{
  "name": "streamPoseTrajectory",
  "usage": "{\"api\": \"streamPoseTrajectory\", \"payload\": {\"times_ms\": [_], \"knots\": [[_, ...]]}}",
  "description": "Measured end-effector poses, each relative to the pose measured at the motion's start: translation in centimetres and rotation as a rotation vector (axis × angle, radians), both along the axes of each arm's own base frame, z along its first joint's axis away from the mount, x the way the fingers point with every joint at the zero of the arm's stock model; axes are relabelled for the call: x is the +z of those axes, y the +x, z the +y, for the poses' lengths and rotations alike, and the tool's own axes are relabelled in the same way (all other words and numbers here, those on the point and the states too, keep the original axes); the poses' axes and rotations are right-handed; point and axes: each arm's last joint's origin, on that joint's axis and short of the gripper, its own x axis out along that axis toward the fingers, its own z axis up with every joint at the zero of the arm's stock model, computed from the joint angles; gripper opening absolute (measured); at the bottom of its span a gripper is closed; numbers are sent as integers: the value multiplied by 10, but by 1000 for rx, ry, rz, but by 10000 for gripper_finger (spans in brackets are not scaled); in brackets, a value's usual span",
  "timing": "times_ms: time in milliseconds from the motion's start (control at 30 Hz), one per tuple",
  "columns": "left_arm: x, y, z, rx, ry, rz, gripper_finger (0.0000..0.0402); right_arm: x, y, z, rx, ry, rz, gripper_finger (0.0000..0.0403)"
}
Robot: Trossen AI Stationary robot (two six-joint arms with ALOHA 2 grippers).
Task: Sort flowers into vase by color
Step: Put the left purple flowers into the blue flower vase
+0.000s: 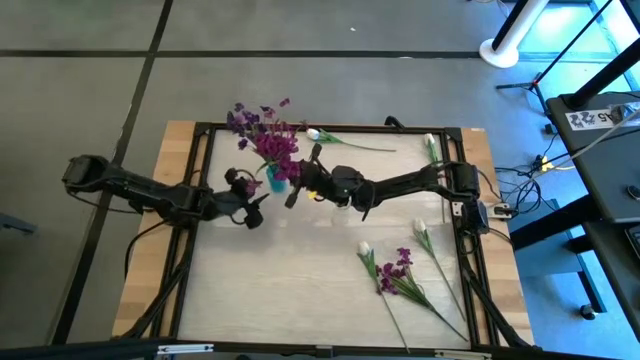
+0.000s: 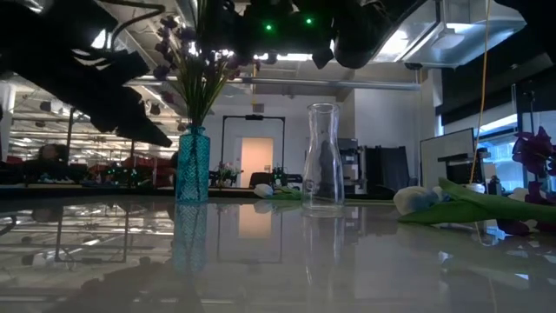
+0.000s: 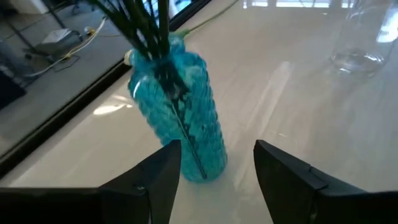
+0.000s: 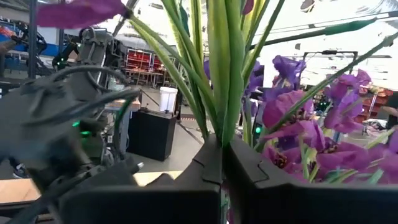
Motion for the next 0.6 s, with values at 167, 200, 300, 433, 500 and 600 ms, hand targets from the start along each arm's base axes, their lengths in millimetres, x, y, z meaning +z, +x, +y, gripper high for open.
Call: {"api": "streamPoseTrajectory", "payload": {"times_ms": [167,200,300,433,500,600], "knots": [[11,3,15,-74,36,34,198,-1,0,-1,-26,23,-1,2],[13,2,19,-80,45,41,198,-1,0,-1,-29,42,-7,3],[14,-1,30,-87,47,60,194,-1,0,-2,-43,87,-16,3],[12,-4,39,-81,36,98,191,-5,0,-2,-63,119,17,2],[11,-5,40,-80,33,103,191,-6,0,-2,-60,142,24,3],[11,-5,40,-77,36,109,191,-8,1,-2,-48,158,35,2]]}}
